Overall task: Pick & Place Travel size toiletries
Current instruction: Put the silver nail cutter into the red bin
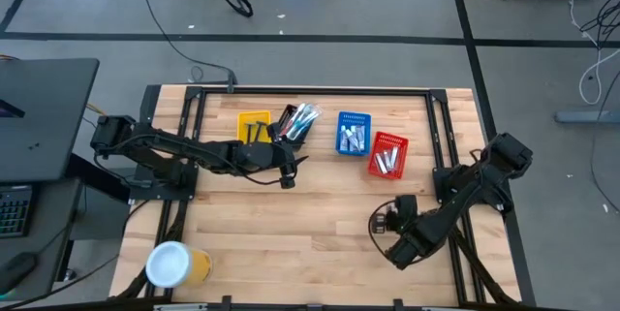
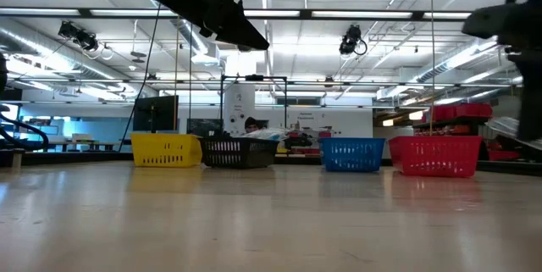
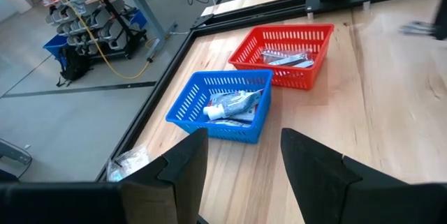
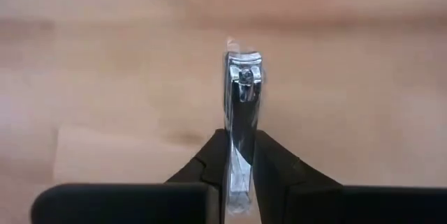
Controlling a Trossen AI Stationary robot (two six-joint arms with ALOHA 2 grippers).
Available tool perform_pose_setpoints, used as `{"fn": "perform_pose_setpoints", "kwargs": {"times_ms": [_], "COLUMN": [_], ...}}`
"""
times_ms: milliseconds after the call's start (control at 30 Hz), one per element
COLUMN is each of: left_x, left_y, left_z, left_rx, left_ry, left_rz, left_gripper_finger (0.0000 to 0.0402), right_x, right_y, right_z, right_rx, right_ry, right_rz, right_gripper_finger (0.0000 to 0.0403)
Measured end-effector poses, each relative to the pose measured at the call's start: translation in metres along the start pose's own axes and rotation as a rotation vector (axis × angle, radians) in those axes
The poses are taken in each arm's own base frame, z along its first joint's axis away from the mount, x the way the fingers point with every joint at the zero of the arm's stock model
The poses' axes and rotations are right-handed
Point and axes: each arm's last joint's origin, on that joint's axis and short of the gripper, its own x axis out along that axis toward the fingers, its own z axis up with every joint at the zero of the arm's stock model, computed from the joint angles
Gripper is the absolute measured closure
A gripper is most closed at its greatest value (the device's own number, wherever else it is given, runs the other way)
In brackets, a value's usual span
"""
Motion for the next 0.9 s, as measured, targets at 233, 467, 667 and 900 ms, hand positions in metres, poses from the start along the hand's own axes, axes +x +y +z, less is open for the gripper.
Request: {"fn": "perform_pose_setpoints", "kwargs": {"times_ms": [233, 467, 667, 900], "left_x": [0.000, 0.000, 0.000, 0.000], "left_y": [0.000, 0.000, 0.000, 0.000], "left_z": [0.000, 0.000, 0.000, 0.000], "left_rx": [0.000, 0.000, 0.000, 0.000], "left_ry": [0.000, 0.000, 0.000, 0.000], "left_rz": [0.001, 0.001, 0.001, 0.001], "left_gripper_finger": [0.0213, 0.0213, 0.0213, 0.0213], "right_x": [0.007, 0.019, 0.039, 0.063], "right_y": [0.007, 0.018, 0.021, 0.018], "right_z": [0.035, 0.079, 0.116, 0.146], "right_rx": [-0.079, -0.170, -0.238, -0.224], "right_ry": [-0.316, -0.538, -0.539, -0.330], "right_rz": [0.012, -0.102, -0.306, -0.513], "right_gripper_finger": [0.0356, 0.0356, 0.0347, 0.0305]}}
